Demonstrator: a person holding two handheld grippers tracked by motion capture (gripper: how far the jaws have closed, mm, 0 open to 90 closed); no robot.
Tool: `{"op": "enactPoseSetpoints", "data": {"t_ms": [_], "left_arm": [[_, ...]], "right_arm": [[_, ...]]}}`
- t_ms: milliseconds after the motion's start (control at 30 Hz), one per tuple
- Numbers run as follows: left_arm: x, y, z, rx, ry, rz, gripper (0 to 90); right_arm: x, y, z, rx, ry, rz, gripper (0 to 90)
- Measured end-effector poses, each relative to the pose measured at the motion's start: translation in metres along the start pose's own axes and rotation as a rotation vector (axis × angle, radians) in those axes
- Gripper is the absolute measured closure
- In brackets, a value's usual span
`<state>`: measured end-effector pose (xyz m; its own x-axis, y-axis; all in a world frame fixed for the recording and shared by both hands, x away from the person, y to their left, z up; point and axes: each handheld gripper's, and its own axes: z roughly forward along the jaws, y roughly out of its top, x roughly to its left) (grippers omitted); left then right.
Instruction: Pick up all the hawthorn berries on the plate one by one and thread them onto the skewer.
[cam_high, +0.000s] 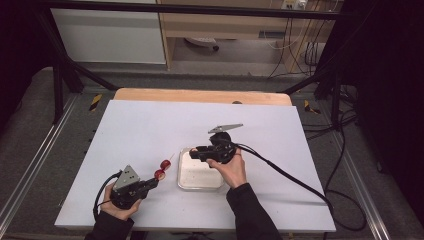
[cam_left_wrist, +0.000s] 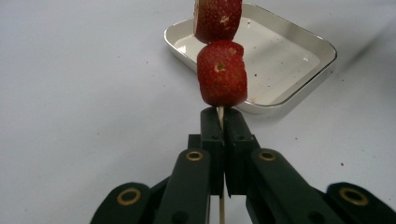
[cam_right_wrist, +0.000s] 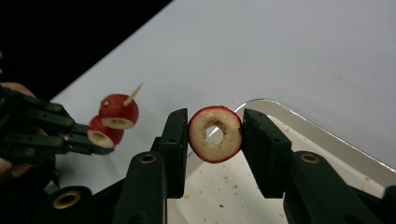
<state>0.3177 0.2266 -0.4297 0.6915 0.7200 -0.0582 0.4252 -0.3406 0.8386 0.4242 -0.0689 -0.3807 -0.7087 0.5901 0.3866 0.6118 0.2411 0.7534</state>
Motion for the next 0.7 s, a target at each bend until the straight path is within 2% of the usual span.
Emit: {"op": "enactPoseSetpoints", "data": {"t_ms": [100,167,233,300,433,600,633,700], "left_arm": [[-0.005,0.001,0.001,-0.008,-0.001,-0.010,87.8],[-0.010,0.002,0.002,-0.012,0.000,-0.023,87.8],[-0.014,0.003,0.003,-0.017,0.004,-0.044,87.8],[-0.018,0.004,0.004,-0.021,0.006,-0.061,87.8],[-0.026,0.006,0.007,-0.025,0.006,-0.093,87.8],[-0.033,0.010,0.011,-0.066,0.004,-0.138,87.8],[-0.035,0.012,0.012,-0.078,0.008,-0.139,87.9],[-0.039,0.014,0.013,-0.097,0.013,-0.139,87.8]], "right_arm": [[0.000,-0.012,-0.004,-0.097,0.024,0.053,62.2],[-0.002,-0.019,-0.006,-0.164,0.056,0.102,62.2],[-0.002,-0.026,-0.007,-0.224,0.068,0.143,62.2],[-0.003,-0.030,-0.007,-0.275,0.062,0.163,62.2],[-0.003,-0.036,-0.005,-0.366,0.080,0.213,62.2],[0.000,-0.039,-0.002,-0.471,0.102,0.250,62.2],[0.001,-0.039,-0.002,-0.489,0.110,0.269,62.3],[0.001,-0.040,-0.001,-0.525,0.124,0.275,62.3]]}}
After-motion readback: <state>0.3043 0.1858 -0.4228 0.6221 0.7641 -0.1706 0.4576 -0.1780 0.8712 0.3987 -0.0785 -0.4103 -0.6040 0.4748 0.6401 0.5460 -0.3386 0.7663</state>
